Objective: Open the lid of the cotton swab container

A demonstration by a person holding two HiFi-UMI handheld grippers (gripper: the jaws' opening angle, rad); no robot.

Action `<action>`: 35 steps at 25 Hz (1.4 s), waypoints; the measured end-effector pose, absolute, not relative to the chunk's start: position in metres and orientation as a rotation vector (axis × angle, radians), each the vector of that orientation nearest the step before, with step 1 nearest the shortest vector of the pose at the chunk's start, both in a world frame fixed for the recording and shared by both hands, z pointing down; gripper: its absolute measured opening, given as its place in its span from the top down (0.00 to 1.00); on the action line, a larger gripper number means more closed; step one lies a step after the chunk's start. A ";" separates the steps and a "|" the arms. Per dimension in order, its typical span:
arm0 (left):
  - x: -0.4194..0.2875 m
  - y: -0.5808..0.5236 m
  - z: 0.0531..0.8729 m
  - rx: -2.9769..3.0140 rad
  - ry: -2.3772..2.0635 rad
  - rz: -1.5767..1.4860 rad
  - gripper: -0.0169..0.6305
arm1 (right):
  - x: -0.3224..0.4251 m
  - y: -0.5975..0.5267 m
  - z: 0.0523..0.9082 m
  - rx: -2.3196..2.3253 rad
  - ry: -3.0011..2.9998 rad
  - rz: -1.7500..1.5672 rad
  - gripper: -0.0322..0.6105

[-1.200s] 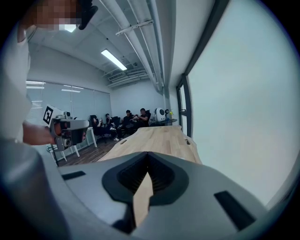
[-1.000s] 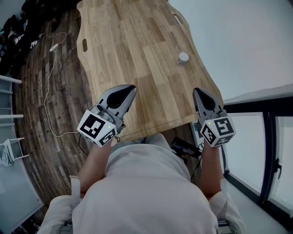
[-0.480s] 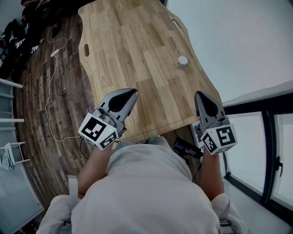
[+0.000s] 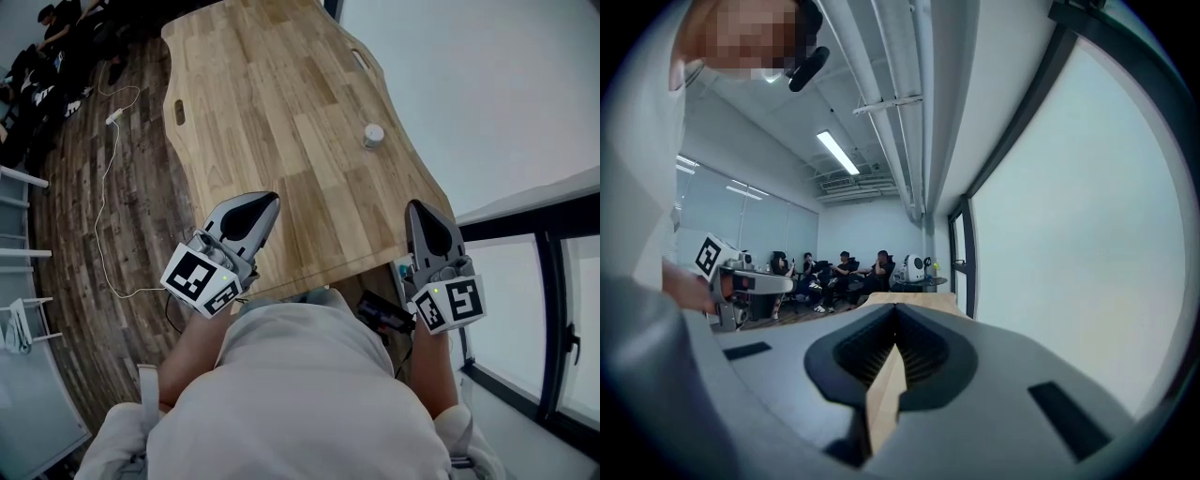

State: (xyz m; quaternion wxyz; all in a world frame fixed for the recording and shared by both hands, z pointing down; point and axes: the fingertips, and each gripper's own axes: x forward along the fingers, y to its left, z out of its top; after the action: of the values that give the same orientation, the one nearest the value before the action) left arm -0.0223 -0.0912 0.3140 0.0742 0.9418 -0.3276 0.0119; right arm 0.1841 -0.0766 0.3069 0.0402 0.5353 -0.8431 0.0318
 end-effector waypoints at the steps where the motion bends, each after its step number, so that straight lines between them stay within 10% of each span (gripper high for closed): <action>1: -0.023 -0.092 0.314 2.826 -0.992 0.036 0.95 | 0.185 -0.076 0.305 1.652 -2.580 0.087 0.92; 35: -0.026 -0.115 0.320 2.811 -1.024 0.025 0.95 | 0.187 -0.092 0.307 1.693 -2.558 0.072 0.92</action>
State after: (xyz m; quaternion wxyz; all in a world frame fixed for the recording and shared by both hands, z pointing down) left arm -0.0262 -0.1147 0.3197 0.0751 0.9369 -0.3413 0.0084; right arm 0.1873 -0.0916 0.3071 0.0366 0.5515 -0.8331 0.0236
